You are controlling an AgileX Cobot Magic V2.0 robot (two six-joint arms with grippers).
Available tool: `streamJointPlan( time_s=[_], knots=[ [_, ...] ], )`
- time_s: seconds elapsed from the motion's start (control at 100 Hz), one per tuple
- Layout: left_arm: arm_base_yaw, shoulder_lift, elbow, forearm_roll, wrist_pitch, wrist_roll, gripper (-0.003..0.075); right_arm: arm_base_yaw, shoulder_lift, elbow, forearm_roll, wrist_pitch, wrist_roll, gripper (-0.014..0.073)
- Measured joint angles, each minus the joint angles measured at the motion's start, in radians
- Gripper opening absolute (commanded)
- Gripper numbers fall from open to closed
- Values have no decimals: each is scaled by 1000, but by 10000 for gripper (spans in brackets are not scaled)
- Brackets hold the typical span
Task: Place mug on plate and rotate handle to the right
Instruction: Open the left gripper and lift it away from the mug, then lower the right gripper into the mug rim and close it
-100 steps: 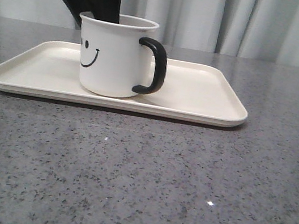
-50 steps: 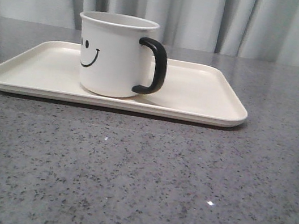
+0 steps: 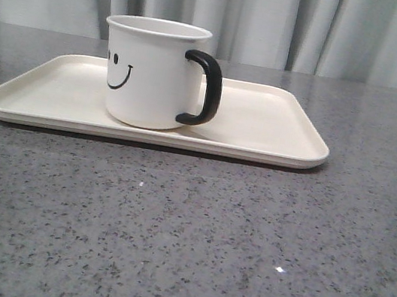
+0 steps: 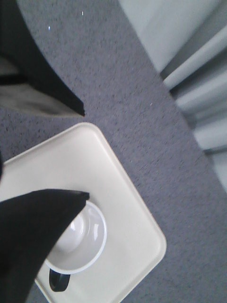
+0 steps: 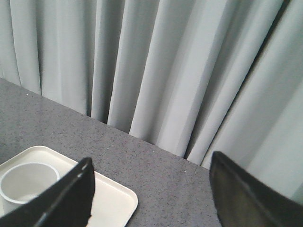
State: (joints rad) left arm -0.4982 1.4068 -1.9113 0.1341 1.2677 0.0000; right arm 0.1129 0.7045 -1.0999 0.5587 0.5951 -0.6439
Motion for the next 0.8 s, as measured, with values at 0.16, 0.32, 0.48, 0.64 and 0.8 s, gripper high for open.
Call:
streamJointPlan(
  time_s=[0.16,0.32,0.48,0.64,0.8],
  knots=[
    [0,-138,-4,94,6,-32,181,0,0,0,0,0,0,517],
    [0,-261,-8,138,10,-40,-20,0,21,-2,0,0,0,517],
    [0,-341,19,162,11,-43,-20,0,117,-81,19,20,0,517],
    [0,-397,104,182,13,-43,-20,25,264,-256,63,126,0,517],
    [0,-420,188,185,17,-43,-20,84,445,-435,112,269,0,517]
  ],
)
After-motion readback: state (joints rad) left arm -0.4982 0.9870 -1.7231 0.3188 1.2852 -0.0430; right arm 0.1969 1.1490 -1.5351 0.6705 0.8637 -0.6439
